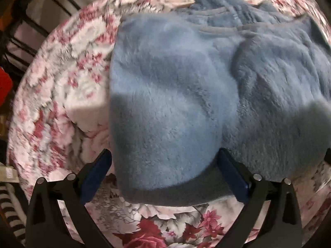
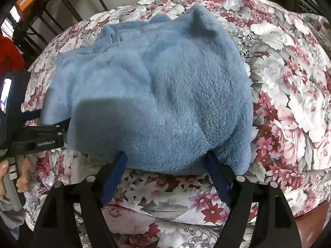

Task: Fold small clothes

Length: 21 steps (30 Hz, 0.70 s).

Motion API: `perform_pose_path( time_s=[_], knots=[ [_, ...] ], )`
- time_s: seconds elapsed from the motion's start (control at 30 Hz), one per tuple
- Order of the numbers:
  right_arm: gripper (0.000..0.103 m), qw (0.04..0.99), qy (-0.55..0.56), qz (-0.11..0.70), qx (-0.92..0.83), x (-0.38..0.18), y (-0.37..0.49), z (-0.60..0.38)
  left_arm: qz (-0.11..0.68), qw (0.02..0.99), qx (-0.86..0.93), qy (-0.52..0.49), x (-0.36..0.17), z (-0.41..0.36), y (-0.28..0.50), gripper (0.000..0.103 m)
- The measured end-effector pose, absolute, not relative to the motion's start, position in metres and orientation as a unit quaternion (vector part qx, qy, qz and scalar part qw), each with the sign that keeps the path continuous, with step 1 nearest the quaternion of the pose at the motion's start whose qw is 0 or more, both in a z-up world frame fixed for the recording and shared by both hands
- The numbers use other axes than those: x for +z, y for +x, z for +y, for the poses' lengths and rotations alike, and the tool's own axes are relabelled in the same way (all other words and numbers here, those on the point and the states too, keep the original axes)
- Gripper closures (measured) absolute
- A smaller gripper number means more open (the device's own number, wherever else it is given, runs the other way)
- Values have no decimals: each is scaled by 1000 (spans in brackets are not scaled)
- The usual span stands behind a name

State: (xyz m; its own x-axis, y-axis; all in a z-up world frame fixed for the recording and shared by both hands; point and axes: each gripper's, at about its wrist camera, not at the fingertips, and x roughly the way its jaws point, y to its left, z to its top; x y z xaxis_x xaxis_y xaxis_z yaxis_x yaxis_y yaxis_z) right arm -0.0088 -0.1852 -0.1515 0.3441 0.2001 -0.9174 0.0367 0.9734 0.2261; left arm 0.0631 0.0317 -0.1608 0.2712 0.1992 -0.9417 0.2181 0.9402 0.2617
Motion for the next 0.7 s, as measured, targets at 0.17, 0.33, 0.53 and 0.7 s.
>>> perform_pose_path(
  time_s=[0.17,0.33,0.53,0.7],
  knots=[
    [24,830,146,535,58,-124,-8,-189,597,798,3,89,-132,55,75,4],
    [24,854,155,496,29,-105,24,-191,583,811,25,38,-114,66,102,4],
    [24,840,181,512,4,-127,58,-205,620,781,55,53,-149,69,125,4],
    [27,829,198,522,18,-133,55,-220,637,769,47,27,-158,76,133,4]
  ],
)
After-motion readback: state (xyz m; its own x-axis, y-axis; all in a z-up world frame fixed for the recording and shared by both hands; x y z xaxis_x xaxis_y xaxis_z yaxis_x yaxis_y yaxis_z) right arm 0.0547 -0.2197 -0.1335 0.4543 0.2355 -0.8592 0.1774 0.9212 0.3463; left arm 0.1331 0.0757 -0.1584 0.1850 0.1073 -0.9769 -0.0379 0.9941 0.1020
